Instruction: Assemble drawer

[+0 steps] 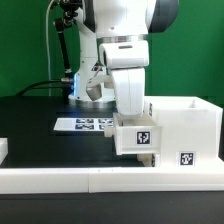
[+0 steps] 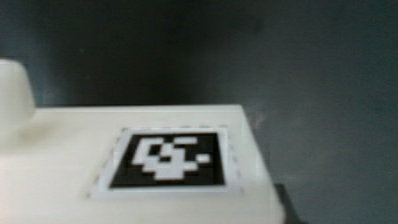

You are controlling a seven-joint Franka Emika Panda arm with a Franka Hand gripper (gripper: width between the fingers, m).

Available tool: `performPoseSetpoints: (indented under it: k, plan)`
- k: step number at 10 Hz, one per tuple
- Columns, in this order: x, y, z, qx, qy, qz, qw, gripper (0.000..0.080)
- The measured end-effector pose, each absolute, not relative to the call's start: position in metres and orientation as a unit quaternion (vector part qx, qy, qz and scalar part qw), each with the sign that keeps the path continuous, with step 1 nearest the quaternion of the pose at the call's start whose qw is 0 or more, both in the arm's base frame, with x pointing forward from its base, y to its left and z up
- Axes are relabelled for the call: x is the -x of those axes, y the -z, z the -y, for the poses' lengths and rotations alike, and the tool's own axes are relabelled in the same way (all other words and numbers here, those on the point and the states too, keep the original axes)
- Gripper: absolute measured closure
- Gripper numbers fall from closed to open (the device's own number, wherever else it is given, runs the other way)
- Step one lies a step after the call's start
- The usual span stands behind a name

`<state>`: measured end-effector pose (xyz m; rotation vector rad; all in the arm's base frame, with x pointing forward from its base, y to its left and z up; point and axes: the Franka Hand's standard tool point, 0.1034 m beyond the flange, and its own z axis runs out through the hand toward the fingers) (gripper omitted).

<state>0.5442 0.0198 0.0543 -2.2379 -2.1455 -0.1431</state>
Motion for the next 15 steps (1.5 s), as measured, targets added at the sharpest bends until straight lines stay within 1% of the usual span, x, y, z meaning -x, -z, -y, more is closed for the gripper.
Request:
performPoseSetpoints:
  k: [1, 2, 3, 4, 5, 6, 7, 8, 10, 11, 12, 15]
  plan:
    - [-0.544, -0.054, -0.019, 0.722, 0.046, 0.691, 0.019, 0.0758]
    - [-0.544, -0.054, -0.019, 0.722, 0.046, 0.690, 0.019, 0.0683]
    - [-0.544, -0.054, -0.019, 0.722, 0.046, 0.690, 0.020, 0.0683]
    - [-0.544, -0.054, -0.018, 0.722, 0.045, 0.690, 0.020, 0.0548]
    - [-0.547, -0.057, -0.016, 0.723, 0.045, 0.689, 0.019, 0.0364]
    - [-0.550, -0.062, -0.016, 0.723, 0.044, 0.689, 0.018, 0.0235]
    - [-0.554, -0.069, -0.016, 0.723, 0.043, 0.689, 0.016, 0.0235]
    - [-0.557, -0.076, -0.016, 0.724, 0.044, 0.688, 0.013, 0.0168]
    - [-0.563, -0.093, -0.012, 0.723, 0.034, 0.690, 0.013, 0.0155]
    - [-0.568, -0.101, -0.004, 0.720, 0.031, 0.693, 0.011, 0.0151]
    - [-0.576, -0.105, 0.009, 0.715, 0.031, 0.698, 0.009, 0.0151]
    - [-0.604, -0.103, 0.035, 0.714, 0.030, 0.699, 0.016, 0.0151]
